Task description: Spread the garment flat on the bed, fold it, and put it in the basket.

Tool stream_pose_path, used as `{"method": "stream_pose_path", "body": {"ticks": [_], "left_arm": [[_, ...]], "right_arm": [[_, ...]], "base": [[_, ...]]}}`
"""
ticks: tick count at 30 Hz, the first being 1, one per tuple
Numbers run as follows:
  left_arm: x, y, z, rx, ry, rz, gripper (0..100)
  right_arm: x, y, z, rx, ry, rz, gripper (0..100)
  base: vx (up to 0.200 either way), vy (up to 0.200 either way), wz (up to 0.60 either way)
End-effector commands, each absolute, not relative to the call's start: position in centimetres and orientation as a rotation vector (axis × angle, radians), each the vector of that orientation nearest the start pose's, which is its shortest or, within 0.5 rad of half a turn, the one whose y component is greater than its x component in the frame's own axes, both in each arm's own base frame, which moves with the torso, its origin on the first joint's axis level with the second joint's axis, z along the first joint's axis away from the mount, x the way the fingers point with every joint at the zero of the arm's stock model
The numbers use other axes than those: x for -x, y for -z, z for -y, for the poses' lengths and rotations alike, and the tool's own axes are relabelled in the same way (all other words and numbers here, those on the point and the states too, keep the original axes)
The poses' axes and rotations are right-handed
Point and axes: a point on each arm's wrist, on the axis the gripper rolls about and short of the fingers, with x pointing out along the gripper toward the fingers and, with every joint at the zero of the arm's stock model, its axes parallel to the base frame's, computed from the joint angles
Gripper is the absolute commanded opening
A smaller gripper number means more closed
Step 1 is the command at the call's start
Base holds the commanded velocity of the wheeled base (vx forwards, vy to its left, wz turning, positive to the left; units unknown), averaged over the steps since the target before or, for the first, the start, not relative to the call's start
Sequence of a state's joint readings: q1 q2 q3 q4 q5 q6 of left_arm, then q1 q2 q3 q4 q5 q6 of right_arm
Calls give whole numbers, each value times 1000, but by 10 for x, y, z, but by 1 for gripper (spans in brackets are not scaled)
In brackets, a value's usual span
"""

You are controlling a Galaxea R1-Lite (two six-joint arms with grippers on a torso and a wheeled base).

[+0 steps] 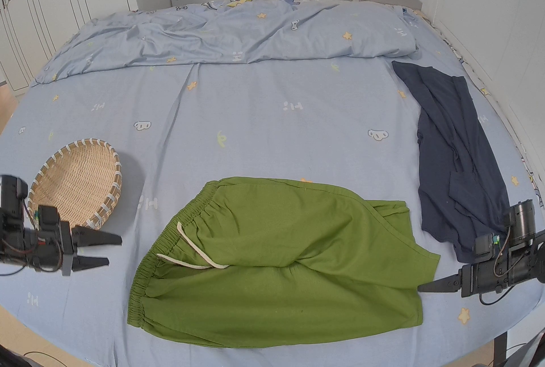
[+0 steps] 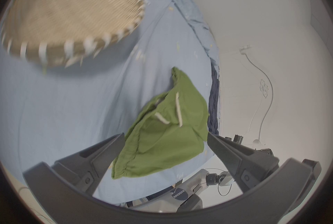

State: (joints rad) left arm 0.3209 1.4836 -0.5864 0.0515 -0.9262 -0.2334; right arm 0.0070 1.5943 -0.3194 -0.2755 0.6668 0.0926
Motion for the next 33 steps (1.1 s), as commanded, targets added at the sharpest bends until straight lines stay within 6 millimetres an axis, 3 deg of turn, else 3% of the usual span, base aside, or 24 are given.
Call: {"method": "stream_pose_path", "body": {"ticks": [1, 7, 8, 9, 10, 11, 13, 17, 20, 28, 33], "left_arm": [[-229, -188, -34, 703, 501, -828, 100], [-281, -202, -12, 602, 550, -818, 100], [-281, -202, -12, 602, 550, -818, 100], [-296, -203, -6, 583, 558, -820, 100], [-296, -203, -6, 583, 558, -820, 100], [-329, -202, 11, 558, 596, -832, 100], [-347, -199, 22, 547, 623, -849, 100], [-382, -186, 30, 557, 631, -889, 100], [-414, -160, 45, 589, 627, -990, 100], [-434, -127, 63, 597, 635, -1085, 100], [-436, -120, 70, 591, 646, -1098, 100]], "right_arm": [[-183, -120, -3, -361, -545, -748, 100], [-207, -155, -3, -321, -564, -635, 100], [-207, -155, -3, -321, -564, -635, 100], [-212, -163, -4, -312, -570, -614, 100], [-212, -163, -4, -312, -570, -614, 100], [-220, -179, -4, -291, -581, -563, 100], [-219, -183, -6, -285, -588, -553, 100], [-212, -181, -17, -270, -632, -566, 100], [-206, -180, -24, -240, -605, -568, 100], [-198, -183, -31, -217, -629, -551, 100], [-199, -182, -31, -217, -630, -557, 100]], "base": [[0, 0, 0], [0, 0, 0], [0, 0, 0], [0, 0, 0], [0, 0, 0], [0, 0, 0], [0, 0, 0], [0, 0, 0], [0, 0, 0], [0, 0, 0], [0, 0, 0]]}}
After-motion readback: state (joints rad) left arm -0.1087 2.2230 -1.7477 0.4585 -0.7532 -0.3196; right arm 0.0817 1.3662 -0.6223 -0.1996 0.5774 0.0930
